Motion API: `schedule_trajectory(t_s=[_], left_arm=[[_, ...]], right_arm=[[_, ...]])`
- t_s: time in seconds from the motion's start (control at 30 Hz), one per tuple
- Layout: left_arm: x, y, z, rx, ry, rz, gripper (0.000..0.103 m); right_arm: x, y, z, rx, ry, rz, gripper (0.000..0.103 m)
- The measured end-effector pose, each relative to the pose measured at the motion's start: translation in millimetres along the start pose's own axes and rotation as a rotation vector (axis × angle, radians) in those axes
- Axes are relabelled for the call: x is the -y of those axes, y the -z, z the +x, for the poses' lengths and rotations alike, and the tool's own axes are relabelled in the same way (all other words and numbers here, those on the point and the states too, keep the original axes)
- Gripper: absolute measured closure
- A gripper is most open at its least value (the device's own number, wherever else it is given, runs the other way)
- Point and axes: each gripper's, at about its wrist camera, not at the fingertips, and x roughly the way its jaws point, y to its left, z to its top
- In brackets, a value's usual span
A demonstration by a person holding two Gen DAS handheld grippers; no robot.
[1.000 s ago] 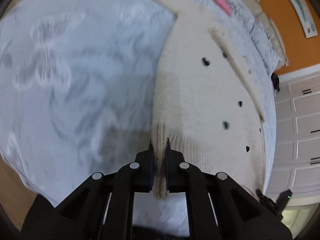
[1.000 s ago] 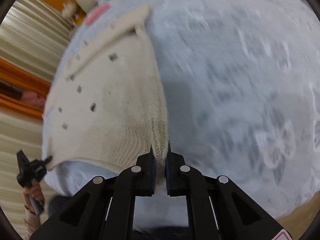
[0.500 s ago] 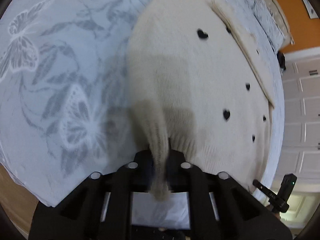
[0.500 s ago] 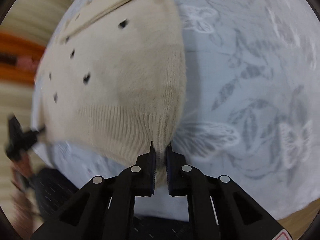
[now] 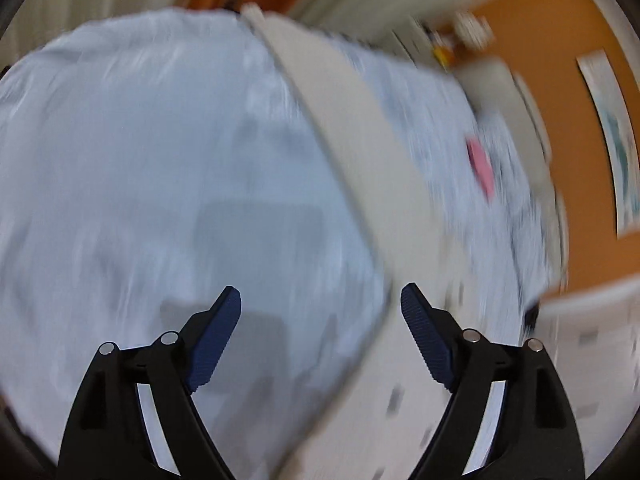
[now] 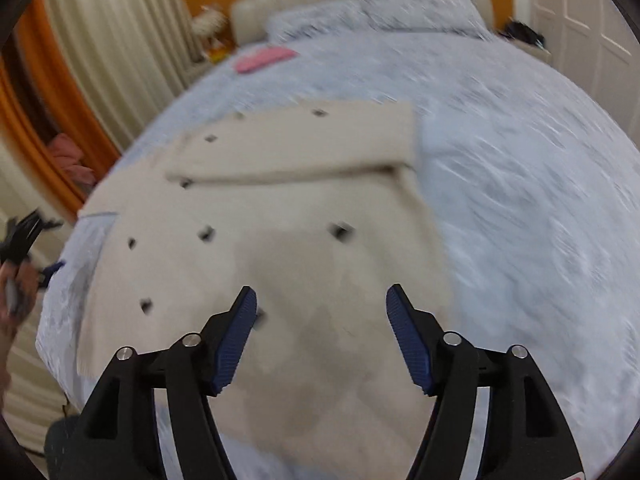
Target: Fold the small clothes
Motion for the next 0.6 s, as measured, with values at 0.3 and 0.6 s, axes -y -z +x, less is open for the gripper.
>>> schedule_trajectory(t_s=[0.3, 0.6], left_arm=[[-16.1, -107.3, 90.6, 0.19, -0.059, -0.271, 0.021], [28.8, -126.8, 104.4, 0.243, 0.017, -0.094, 0.095]], right_arm=[[-35.6, 11.6, 71.2, -0.053, -0.095, -0.053, 0.032], [0.2, 6.0, 80.0, -0.086, -0.143, 0.174, 0.028]])
